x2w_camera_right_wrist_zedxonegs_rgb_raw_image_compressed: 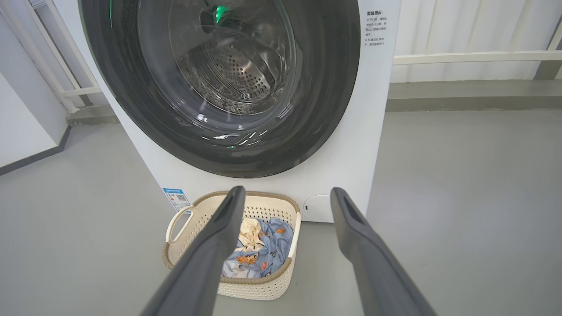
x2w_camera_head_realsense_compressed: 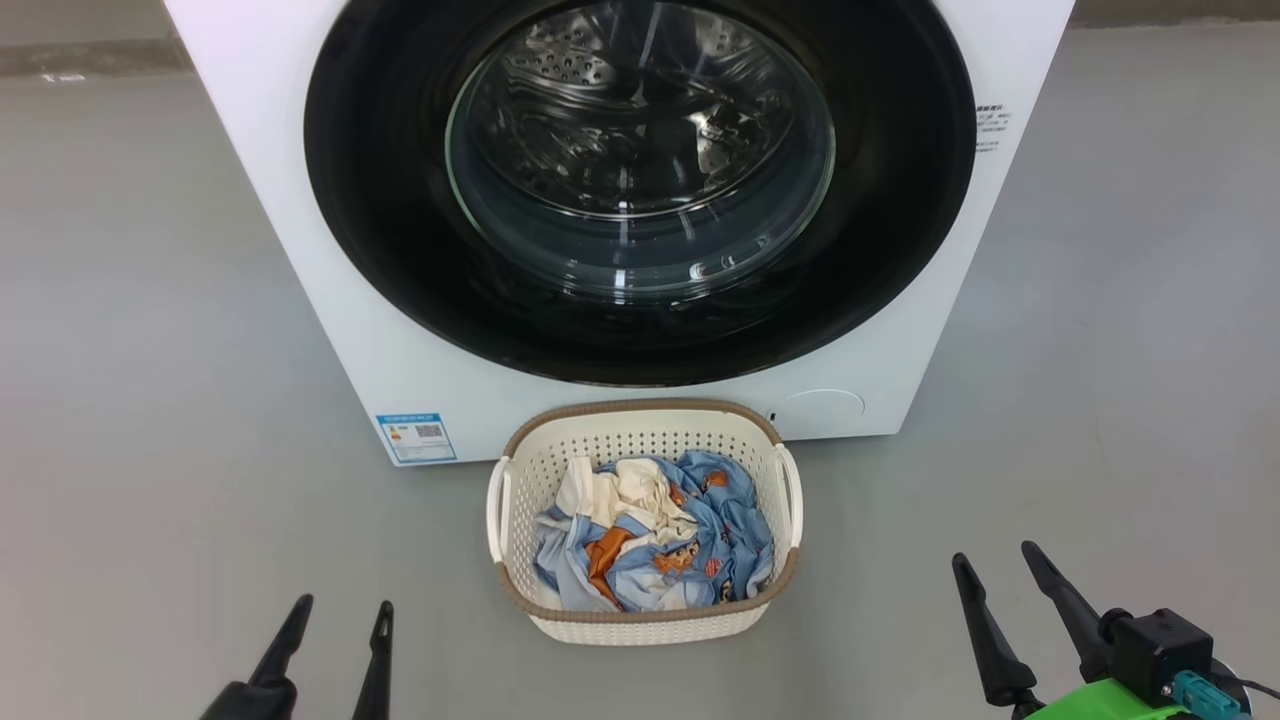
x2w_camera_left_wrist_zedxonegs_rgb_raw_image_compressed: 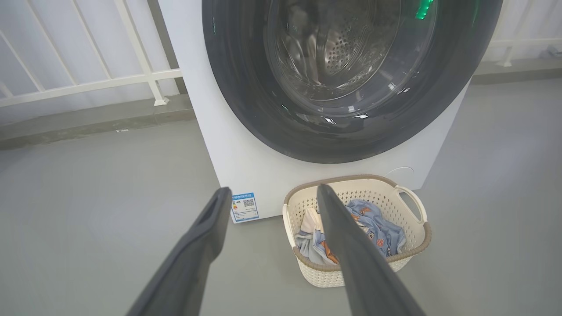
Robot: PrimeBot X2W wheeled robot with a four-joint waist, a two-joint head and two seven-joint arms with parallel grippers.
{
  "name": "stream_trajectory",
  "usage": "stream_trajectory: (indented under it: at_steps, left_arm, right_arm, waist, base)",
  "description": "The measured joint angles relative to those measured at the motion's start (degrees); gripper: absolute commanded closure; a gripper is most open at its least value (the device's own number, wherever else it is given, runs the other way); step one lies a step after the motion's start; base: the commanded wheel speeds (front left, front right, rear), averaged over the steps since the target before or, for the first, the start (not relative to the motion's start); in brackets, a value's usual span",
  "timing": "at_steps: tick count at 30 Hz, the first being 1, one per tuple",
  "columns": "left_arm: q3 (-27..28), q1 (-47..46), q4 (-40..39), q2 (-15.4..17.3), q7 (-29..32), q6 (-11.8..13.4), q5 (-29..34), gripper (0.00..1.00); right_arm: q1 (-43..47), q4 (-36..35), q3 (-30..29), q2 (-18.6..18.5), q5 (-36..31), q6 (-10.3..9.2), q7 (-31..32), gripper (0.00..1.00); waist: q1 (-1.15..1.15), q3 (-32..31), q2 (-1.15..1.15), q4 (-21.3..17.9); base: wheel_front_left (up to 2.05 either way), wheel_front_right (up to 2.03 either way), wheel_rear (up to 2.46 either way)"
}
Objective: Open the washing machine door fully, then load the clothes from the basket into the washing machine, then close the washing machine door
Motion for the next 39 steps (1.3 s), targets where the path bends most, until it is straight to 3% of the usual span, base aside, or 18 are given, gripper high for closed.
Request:
stream_trajectory:
  at_steps: [7, 39]
  left_arm:
    - [-0.03, -0.05, -0.71, 0.16, -0.74, 0.42, 4.48, 0.00]
    - [1.51, -0.08, -0.81, -0.16, -0.90, 0.33, 4.48, 0.00]
  right_arm:
    - [-0.05, -0.56, 0.29, -0.24, -4.12, 0.00, -0.92, 0.00]
    - [-0.07, -0.57, 0.20, -0.54, -4.14, 0.00, -0.92, 0.00]
  waist:
    - [0.00, 1.17, 0.00, -0.05]
    - [0.00, -0.49, 0.00, -0.20]
  base:
    - [0.00, 0.00, 0.00]
    - [0.00, 0.00, 0.00]
